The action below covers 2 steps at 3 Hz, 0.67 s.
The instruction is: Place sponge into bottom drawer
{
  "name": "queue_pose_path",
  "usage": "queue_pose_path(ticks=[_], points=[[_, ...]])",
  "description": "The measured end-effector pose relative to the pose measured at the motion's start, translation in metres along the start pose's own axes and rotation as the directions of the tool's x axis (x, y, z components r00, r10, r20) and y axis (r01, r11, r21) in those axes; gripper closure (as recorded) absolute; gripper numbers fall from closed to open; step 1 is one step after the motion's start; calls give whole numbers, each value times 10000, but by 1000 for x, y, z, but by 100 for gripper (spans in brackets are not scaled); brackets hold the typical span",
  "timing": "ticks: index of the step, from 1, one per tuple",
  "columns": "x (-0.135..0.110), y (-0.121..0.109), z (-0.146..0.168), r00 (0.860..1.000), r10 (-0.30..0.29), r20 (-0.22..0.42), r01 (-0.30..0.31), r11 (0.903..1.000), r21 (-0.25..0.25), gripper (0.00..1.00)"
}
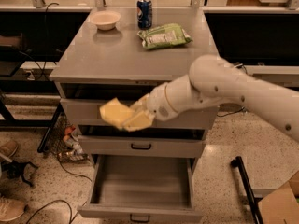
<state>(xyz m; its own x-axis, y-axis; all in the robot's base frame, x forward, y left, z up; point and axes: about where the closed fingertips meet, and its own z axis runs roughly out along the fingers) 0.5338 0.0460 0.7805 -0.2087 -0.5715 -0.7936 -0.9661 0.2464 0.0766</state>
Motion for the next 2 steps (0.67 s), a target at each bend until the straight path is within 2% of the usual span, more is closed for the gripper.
queue_pose_path(ticks=[1,2], points=[[21,16,12,9993,148,-349,-160,9993,-342,100],[24,18,14,9986,151,-505,-168,9993,-330,100]])
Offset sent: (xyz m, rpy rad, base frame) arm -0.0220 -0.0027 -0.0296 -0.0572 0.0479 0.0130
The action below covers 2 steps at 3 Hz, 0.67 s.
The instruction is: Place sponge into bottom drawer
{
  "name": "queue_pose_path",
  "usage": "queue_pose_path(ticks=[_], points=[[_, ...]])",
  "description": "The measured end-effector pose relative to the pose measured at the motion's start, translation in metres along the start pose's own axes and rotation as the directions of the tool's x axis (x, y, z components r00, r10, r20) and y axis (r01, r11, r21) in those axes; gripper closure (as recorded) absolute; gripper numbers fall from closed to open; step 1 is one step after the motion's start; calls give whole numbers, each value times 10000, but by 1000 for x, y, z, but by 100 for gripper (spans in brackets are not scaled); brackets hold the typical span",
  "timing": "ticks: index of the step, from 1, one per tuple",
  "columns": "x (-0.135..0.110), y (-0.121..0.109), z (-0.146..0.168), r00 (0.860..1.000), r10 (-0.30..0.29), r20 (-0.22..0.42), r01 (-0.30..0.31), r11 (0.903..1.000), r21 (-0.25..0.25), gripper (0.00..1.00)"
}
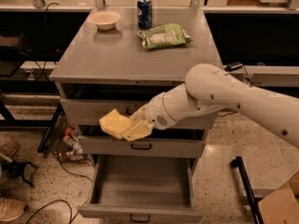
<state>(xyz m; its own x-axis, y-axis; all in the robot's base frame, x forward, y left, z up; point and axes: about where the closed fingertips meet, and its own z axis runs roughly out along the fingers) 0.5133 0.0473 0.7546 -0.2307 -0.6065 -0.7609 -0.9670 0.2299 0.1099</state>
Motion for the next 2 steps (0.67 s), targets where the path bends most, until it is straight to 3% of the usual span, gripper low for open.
queue_pose_path(ticks=[1,2], points=[[0,0,0,10000,1,0,-1,10000,0,100],[50,6,37,9979,645,-8,-645,9977,-192,100]])
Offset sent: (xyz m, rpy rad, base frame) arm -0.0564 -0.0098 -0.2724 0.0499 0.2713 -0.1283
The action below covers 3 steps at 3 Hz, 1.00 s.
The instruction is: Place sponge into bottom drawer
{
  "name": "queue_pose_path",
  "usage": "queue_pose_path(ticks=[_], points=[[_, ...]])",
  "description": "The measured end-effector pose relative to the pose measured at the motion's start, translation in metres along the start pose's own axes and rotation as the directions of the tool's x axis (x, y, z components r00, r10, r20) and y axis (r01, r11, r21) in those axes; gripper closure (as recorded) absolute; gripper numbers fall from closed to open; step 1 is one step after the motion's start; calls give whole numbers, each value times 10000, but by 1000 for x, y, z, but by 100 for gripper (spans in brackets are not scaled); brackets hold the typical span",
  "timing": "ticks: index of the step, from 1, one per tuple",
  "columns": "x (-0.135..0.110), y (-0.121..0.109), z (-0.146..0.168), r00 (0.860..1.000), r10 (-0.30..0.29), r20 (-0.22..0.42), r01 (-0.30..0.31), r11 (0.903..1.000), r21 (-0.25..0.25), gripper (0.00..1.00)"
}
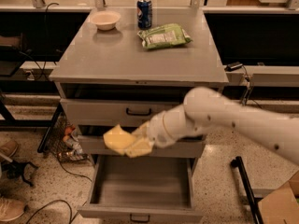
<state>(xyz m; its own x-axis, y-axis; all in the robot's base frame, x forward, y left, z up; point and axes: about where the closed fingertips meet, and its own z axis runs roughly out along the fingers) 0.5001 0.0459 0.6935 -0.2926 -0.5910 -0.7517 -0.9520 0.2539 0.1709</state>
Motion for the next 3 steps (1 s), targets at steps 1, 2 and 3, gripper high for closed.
queue_pose_path(ticks=[1,2,3], points=[[81,-2,72,9954,931,222,-923,9951,-348,100],[104,-2,97,9877,1523,342,-1498,9865,-657,100],[104,-2,97,9878,1521,333,-1496,9865,-671,100]])
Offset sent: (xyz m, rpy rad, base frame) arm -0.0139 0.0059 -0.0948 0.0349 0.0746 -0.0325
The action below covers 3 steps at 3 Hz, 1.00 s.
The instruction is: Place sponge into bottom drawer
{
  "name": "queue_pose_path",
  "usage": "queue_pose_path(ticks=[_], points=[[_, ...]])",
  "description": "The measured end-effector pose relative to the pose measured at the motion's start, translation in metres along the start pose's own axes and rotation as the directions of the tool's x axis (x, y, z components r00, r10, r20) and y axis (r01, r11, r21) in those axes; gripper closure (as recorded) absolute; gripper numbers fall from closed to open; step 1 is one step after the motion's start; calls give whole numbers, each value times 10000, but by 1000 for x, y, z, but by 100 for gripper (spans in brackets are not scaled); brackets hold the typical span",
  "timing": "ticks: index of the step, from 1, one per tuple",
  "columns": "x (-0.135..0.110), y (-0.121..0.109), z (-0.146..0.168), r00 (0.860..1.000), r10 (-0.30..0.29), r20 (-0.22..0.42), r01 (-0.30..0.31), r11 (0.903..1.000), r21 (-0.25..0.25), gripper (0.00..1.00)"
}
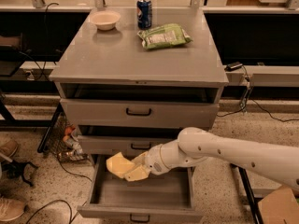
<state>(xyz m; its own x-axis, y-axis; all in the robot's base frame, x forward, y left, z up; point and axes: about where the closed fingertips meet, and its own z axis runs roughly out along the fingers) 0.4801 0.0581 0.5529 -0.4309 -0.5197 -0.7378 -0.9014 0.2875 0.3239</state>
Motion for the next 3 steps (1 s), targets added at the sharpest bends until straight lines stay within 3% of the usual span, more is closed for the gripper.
queue_pose_path(ticks=[1,3], points=[[13,-6,7,9998,166,-104,-163,9995,266,100],[100,-69,40,9951,933,333,-966,9884,1168,100]])
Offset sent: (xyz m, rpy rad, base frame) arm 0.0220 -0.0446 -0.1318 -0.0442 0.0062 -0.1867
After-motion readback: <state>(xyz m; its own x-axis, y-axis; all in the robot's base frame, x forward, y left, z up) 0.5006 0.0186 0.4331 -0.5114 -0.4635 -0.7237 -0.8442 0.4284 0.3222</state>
